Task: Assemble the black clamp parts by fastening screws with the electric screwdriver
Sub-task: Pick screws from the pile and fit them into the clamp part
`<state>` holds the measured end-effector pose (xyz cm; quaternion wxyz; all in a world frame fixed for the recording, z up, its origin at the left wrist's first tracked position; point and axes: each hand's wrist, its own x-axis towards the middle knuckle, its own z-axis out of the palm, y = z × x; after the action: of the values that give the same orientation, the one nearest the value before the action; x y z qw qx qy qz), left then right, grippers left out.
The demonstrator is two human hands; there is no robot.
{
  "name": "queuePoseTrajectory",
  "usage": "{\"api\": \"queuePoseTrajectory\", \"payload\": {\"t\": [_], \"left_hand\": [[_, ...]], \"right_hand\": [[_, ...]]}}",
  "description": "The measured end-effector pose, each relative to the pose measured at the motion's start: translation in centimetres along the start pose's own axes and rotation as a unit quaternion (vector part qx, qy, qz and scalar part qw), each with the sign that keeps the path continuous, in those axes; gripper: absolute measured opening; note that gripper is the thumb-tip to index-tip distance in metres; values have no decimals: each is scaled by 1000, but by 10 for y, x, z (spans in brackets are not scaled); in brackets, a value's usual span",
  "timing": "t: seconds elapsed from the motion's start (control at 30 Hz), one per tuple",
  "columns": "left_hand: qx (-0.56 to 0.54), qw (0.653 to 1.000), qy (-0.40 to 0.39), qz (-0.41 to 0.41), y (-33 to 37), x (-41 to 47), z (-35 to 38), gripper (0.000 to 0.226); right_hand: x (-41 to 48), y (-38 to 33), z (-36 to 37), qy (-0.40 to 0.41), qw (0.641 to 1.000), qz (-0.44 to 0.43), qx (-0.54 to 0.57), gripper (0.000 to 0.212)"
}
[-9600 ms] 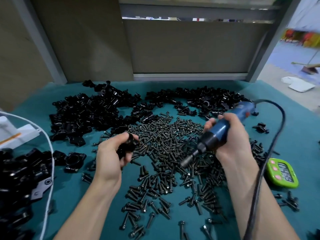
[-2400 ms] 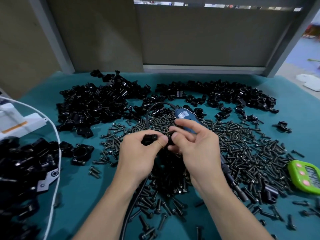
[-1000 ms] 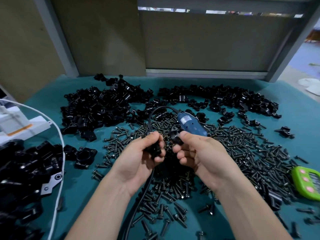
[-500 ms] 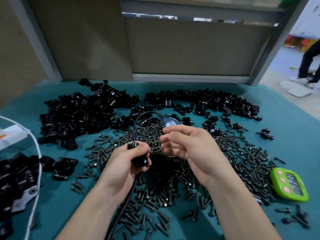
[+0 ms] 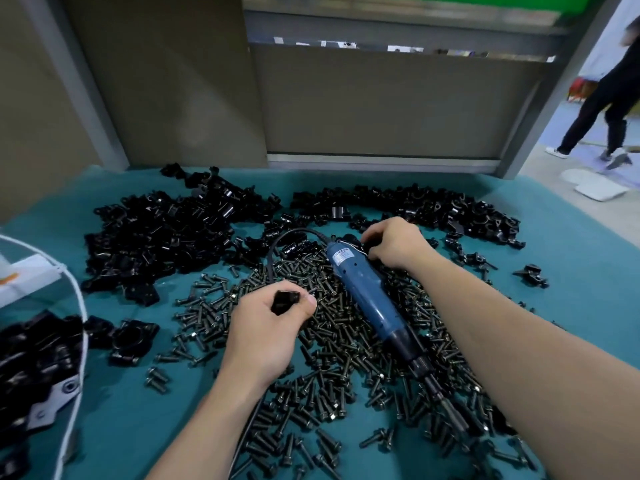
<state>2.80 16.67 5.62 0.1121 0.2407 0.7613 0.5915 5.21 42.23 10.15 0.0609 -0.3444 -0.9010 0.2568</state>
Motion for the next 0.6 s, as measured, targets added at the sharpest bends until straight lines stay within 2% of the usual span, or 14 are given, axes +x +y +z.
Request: {"api": "queuePoseTrajectory", "payload": {"t": [0.07, 0.13, 0.2, 0.23, 0.3, 0.37, 0.43, 0.53, 0.6], "left_hand": [[0, 1000, 1, -5, -1, 1, -1, 17], [0, 1000, -2, -2, -1, 1, -1, 17], [7, 1000, -4, 4, -1, 2, -1, 18], [12, 1000, -5, 5, -1, 2, 0, 19], [20, 1000, -5, 6, -3, 1, 1, 17], [21, 1000, -7, 12, -4, 0, 0, 16], [13, 999, -13, 30, -3, -1, 0, 18], [-6, 998, -18, 56, 2, -3, -1, 22], [-36, 997, -32, 53, 6, -6, -2, 11]], "right_hand": [[-6, -1, -1, 75, 996, 23, 52, 26], [-19, -2, -4, 164, 979, 39, 115, 35], [-35, -8, -8, 206, 965, 27, 157, 33], [-43, -12, -8, 202, 962, 19, 184, 30], [-61, -20, -9, 166, 935, 33, 310, 26], [-83, -24, -7, 110, 885, 63, 448, 20], [-105, -30, 1, 38, 839, 63, 539, 16], [-131, -40, 23, -36, 783, 16, 620, 19], [-140, -46, 37, -22, 784, -18, 620, 27]]}}
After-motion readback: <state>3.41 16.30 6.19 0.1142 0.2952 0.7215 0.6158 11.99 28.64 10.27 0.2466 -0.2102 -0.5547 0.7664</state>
